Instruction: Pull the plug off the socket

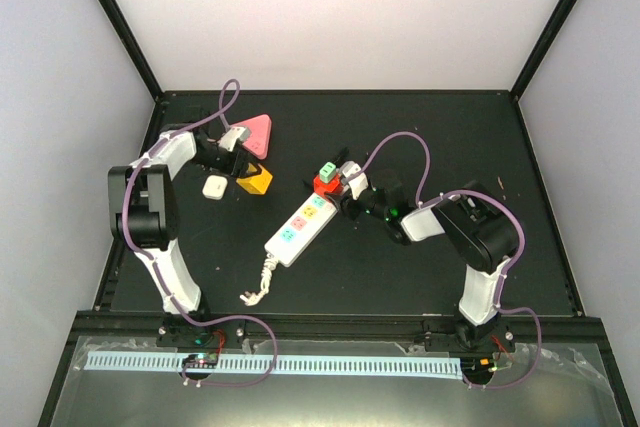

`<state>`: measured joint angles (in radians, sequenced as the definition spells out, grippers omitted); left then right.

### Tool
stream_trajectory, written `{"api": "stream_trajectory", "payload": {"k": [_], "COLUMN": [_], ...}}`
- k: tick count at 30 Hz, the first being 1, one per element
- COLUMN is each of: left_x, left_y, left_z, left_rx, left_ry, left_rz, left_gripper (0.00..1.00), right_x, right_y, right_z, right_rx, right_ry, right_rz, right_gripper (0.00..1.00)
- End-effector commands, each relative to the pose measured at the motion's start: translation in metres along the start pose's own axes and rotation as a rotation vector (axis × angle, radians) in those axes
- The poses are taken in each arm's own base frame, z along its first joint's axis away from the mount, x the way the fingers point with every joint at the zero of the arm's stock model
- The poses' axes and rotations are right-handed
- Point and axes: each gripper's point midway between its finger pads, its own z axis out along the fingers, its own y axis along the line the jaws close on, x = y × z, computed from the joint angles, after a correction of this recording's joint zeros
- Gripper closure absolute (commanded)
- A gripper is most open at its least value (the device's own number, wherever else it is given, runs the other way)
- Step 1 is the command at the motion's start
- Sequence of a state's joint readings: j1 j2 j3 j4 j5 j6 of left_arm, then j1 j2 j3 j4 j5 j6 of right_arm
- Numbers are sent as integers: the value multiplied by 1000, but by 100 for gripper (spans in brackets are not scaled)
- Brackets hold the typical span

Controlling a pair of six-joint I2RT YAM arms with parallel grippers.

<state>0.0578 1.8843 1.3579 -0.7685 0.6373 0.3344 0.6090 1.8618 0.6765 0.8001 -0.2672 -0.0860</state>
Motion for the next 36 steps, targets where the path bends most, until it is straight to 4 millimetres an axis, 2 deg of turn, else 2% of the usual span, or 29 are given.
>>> {"api": "stream_trajectory", "payload": {"k": [1,6,13,19,24,27,32,36], "left_x": [-26,-27,-25,-26,-30,-37,-45,-41], "left_y": [7,27,46,49,49,40,5,-19], "left_z": [-2,1,-4,-10,-21,-34,-53,-52], "left_rx": [49,35,-23,-54,-95,-110,-56,-21], "left_ry": [-71,-69,-67,-65,-79,-114,-189,-174], "left_rz": [30,-6,-14,3,53,133,372,580], "left_gripper": [97,92,56,31,2,1,1,1], "right_x": [24,25,25,28,27,28,31,32], "right_y": [-6,-1,4,14,19,21,25,30], "right_z": [0,-1,0,-2,-5,-4,-2,0], "right_rx": [19,-8,-38,-99,-127,-141,-173,-209], "right_ry": [80,80,81,93,91,92,95,102], "right_rz": [-16,-18,-19,-37,-62,-69,-89,-110], "right_gripper": [98,98,98,99,99,99,99,99]}}
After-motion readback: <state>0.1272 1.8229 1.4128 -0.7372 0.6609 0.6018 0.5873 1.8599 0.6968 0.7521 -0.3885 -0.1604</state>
